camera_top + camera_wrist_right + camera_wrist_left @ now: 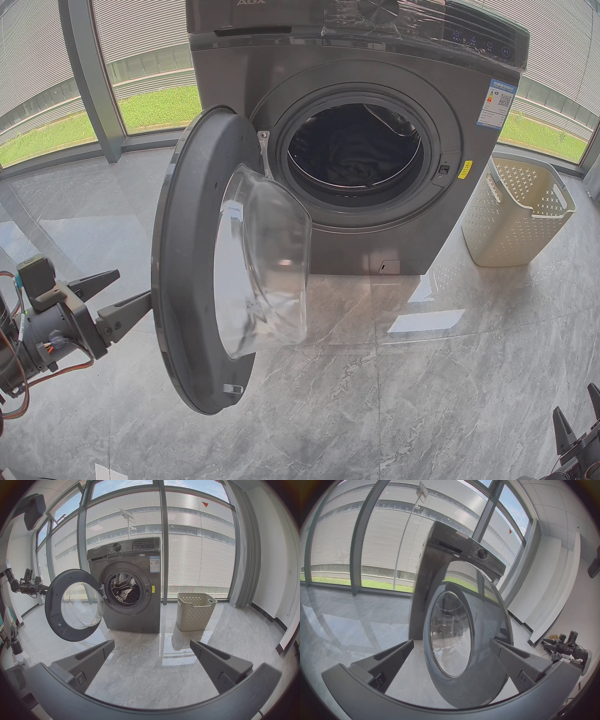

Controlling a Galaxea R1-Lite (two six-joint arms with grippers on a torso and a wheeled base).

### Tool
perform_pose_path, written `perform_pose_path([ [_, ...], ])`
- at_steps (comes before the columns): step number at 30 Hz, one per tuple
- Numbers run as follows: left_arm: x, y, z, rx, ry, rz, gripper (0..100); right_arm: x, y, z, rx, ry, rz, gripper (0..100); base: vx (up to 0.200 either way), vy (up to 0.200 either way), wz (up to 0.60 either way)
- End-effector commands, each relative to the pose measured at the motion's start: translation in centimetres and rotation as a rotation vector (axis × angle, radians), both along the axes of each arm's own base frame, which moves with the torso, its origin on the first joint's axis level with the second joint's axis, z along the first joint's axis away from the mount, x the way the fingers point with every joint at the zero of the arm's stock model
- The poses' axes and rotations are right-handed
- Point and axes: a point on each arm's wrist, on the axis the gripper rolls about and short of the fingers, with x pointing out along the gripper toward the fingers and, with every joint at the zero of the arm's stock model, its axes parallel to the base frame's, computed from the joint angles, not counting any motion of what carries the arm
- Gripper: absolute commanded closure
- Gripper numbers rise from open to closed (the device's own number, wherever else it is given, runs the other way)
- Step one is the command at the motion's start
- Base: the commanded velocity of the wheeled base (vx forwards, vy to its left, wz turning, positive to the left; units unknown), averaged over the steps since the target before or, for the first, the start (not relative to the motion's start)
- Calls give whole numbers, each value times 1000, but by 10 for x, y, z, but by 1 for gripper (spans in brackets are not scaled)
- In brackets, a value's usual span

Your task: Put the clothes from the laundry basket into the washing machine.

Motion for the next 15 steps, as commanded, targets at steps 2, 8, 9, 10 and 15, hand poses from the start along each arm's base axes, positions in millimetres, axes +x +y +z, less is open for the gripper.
perform_pose_path([
  [2, 20, -21, -7, 12, 47, -83, 0, 0, 0, -5, 0, 1, 1, 0, 0, 0, 0],
  [8, 38, -39, -5, 19, 49, -106, 0, 0, 0, -5, 0, 1, 1, 0, 0, 0, 0],
  [9, 42, -42, -4, 19, 43, -105, 0, 0, 0, -5, 0, 1, 1, 0, 0, 0, 0],
  [10, 46, -45, -2, 17, 35, -103, 0, 0, 0, -5, 0, 1, 1, 0, 0, 0, 0],
  [15, 62, -62, 3, 9, 6, -100, 0, 0, 0, -5, 0, 1, 1, 0, 0, 0, 0],
])
